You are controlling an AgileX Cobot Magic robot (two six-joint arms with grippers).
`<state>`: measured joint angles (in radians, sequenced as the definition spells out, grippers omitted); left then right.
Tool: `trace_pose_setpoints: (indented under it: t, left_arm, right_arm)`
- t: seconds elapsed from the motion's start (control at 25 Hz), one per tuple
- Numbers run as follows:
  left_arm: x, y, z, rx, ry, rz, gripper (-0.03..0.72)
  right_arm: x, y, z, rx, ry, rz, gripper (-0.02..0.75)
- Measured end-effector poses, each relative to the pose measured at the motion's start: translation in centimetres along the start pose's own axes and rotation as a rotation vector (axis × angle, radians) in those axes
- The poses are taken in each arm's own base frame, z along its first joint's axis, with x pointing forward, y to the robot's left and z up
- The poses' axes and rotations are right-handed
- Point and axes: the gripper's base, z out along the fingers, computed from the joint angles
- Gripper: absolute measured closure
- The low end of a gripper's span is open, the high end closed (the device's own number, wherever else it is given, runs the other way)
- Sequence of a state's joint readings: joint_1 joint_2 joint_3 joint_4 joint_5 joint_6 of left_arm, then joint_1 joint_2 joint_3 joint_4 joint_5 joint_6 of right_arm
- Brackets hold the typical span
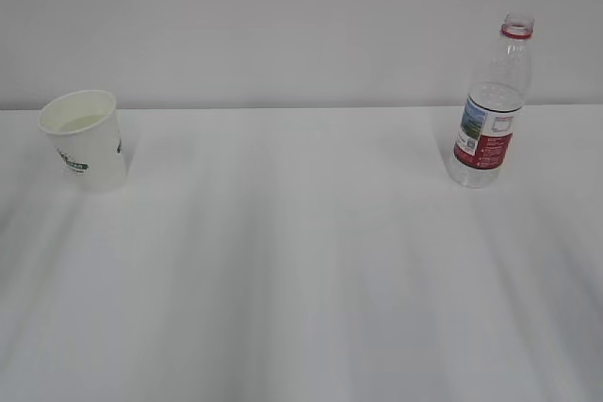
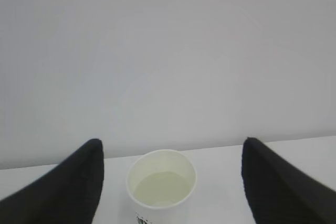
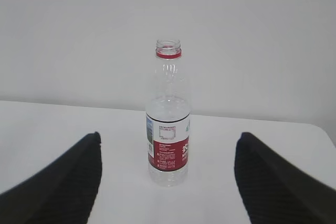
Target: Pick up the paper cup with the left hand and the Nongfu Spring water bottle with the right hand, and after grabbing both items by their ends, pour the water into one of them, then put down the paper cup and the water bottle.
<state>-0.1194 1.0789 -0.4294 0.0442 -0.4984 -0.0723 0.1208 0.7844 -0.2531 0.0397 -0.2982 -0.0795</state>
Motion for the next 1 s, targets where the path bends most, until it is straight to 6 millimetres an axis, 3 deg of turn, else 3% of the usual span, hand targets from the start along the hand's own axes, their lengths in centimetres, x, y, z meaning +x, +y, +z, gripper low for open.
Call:
trace_pose_setpoints:
  t: [0.44,0.8,1.0]
  left_arm:
    - [-2.8,-0.1,-5.5,-0.012,-0.007,0.007,0.096]
    - [-3.4,-0.1,-9.1,-0.022,0.005,0.009,0.097]
    - [-3.4,-0.1,-11.0,-0.028,0.025,0.008,0.098]
  right_arm:
    - [-0.9,0.0,-3.1,-0.012,0.032,0.0,0.145]
    - [-2.7,0.0,-5.7,-0.02,0.026,0.0,0.145]
    - [-2.5,0.0,-7.4,-0.024,0.034,-0.001,0.145]
